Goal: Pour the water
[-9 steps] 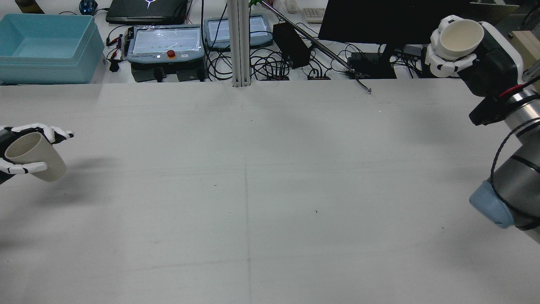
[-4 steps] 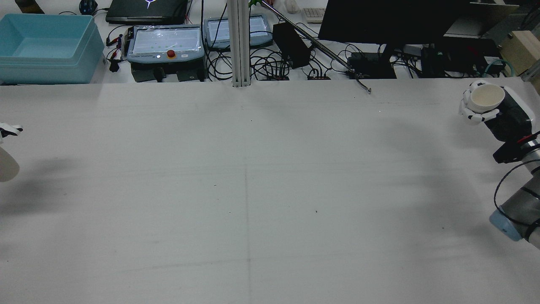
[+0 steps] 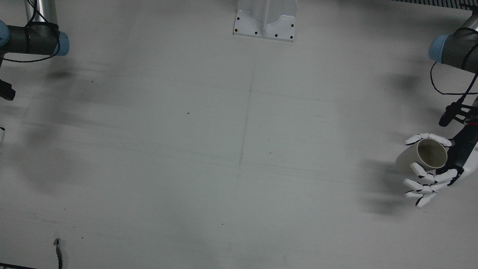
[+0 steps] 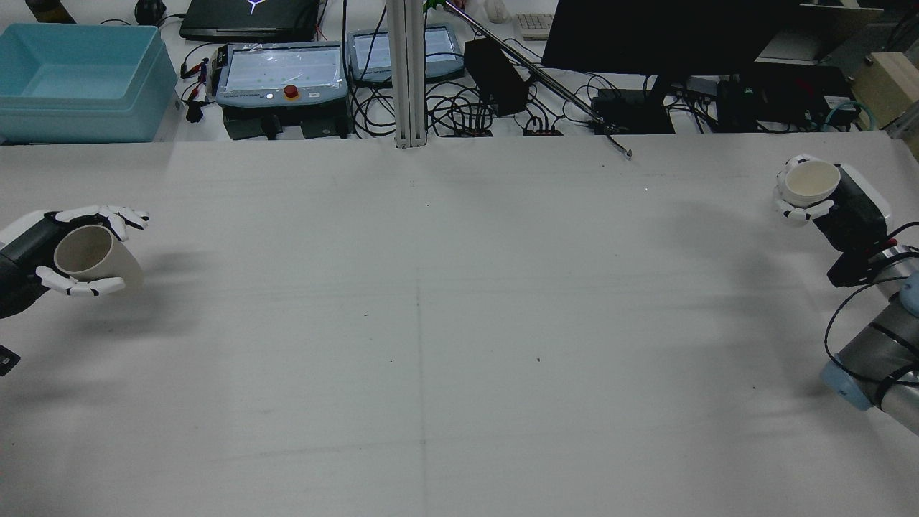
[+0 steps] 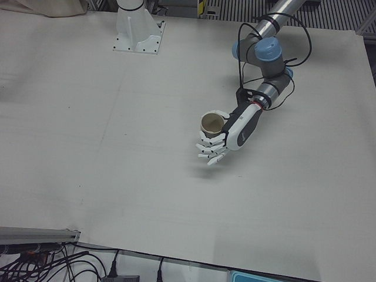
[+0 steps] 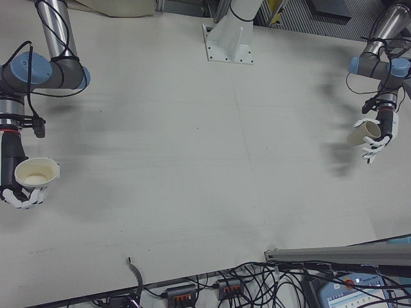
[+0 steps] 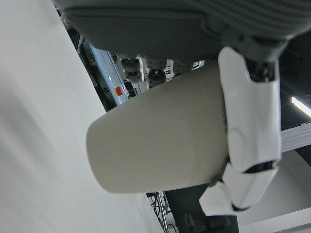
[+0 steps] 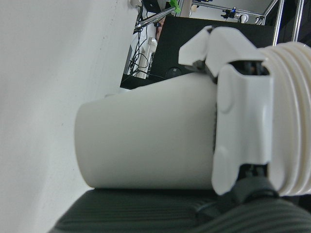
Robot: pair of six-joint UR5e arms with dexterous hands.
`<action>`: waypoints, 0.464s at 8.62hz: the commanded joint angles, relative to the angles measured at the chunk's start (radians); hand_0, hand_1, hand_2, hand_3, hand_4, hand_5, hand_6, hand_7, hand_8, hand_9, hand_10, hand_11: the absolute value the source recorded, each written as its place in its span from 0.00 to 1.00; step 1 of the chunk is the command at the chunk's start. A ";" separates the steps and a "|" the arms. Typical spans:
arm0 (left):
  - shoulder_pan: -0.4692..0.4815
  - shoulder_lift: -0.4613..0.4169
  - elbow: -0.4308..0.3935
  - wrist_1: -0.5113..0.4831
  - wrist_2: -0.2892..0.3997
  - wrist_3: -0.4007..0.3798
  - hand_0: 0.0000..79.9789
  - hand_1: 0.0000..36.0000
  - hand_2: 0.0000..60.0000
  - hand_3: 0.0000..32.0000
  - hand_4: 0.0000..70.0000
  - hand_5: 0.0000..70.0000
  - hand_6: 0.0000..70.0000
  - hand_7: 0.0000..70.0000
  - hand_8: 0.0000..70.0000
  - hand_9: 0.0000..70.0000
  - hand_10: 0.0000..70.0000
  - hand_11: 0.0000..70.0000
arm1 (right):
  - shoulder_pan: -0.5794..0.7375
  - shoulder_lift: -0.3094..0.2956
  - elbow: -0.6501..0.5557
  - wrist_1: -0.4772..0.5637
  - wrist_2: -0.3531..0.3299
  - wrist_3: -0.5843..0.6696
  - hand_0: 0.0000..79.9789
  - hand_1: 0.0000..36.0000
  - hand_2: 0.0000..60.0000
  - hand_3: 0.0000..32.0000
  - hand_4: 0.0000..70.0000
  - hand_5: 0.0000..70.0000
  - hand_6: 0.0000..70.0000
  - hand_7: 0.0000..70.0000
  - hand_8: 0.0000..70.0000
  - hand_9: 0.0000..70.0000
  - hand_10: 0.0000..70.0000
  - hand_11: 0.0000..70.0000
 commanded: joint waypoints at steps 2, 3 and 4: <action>0.036 -0.071 0.066 0.034 -0.013 0.002 0.71 0.79 1.00 0.00 0.97 1.00 0.36 0.51 0.28 0.29 0.09 0.15 | -0.002 -0.002 -0.018 0.000 0.002 -0.010 0.71 0.52 0.76 0.00 0.51 1.00 1.00 1.00 1.00 1.00 0.70 0.98; 0.037 -0.071 0.092 0.020 -0.016 0.010 0.72 0.79 1.00 0.00 0.97 1.00 0.36 0.51 0.28 0.29 0.09 0.14 | -0.004 -0.002 -0.018 0.000 0.001 -0.010 0.73 0.55 0.71 0.00 0.50 1.00 1.00 1.00 1.00 1.00 0.69 0.98; 0.057 -0.071 0.124 0.000 -0.018 0.011 0.72 0.78 1.00 0.00 0.96 1.00 0.36 0.50 0.28 0.28 0.08 0.14 | -0.005 -0.002 -0.017 0.000 0.001 -0.012 0.76 0.58 0.68 0.00 0.49 1.00 1.00 1.00 1.00 1.00 0.68 0.97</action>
